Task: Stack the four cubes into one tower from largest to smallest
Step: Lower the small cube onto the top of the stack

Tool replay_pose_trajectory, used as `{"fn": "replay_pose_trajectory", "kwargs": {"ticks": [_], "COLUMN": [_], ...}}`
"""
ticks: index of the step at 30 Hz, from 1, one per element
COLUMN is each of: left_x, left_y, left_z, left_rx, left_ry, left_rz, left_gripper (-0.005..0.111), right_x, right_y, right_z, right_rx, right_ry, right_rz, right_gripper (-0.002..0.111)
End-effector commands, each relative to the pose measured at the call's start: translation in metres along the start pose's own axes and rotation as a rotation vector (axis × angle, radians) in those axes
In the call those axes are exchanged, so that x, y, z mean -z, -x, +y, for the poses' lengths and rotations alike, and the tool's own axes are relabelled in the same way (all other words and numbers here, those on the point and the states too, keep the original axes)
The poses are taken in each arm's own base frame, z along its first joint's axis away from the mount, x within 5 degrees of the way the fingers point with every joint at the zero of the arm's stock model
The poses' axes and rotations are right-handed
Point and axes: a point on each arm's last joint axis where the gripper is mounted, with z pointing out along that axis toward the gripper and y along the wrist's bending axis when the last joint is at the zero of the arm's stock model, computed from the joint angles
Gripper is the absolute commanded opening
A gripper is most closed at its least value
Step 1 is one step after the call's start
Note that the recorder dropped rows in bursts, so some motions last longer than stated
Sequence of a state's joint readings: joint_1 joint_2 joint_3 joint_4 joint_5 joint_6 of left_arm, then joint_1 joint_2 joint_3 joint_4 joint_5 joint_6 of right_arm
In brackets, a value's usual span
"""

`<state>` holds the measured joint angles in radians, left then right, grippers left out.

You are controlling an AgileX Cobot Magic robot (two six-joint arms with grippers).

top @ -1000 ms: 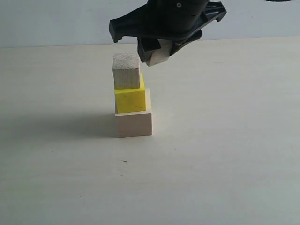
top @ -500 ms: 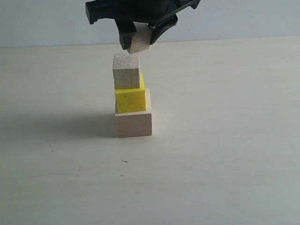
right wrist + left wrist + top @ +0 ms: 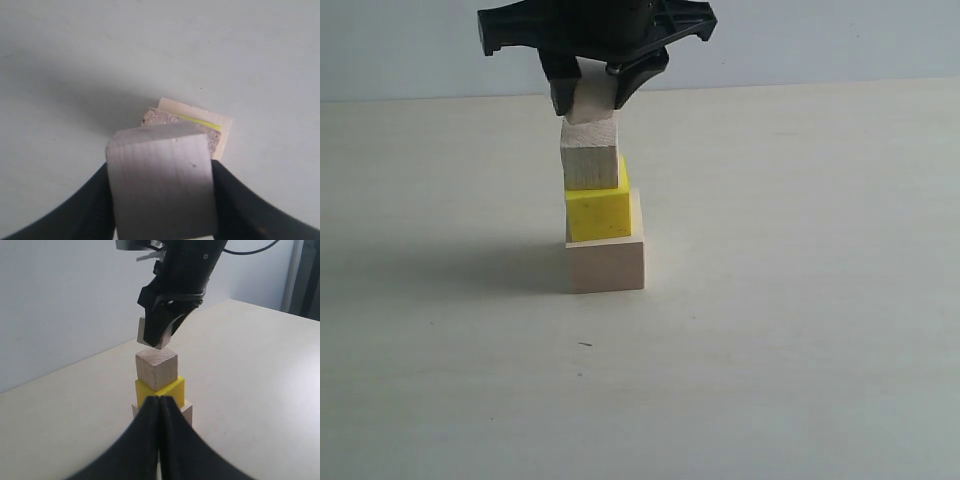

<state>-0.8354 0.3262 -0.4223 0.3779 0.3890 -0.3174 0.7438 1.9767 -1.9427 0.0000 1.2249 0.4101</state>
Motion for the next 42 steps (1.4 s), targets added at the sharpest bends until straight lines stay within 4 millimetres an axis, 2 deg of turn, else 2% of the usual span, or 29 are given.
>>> {"fn": "replay_pose_trajectory", "kwargs": {"ticks": [1, 11, 23, 34, 42], "left_x": [0.000, 0.000, 0.000, 0.000, 0.000], "left_y": [0.000, 0.000, 0.000, -0.001, -0.001], "left_z": [-0.001, -0.001, -0.001, -0.001, 0.000], "left_rx": [0.001, 0.010, 0.025, 0.025, 0.025], "left_ry": [-0.008, -0.008, -0.008, -0.006, -0.006], "left_rz": [-0.015, -0.015, -0.015, -0.010, -0.009], "left_gripper": [0.000, 0.000, 0.000, 0.000, 0.000], "right_x": [0.002, 0.004, 0.003, -0.016, -0.011], "right_y": [0.001, -0.009, -0.007, -0.007, -0.007], "right_z": [0.003, 0.025, 0.022, 0.022, 0.021], "right_rx": [-0.033, -0.087, -0.120, -0.120, -0.144], "right_ry": [0.007, -0.082, -0.122, -0.146, -0.135], "right_rz": [-0.010, -0.071, -0.098, -0.067, -0.073], "right_gripper": [0.000, 0.000, 0.000, 0.000, 0.000]}}
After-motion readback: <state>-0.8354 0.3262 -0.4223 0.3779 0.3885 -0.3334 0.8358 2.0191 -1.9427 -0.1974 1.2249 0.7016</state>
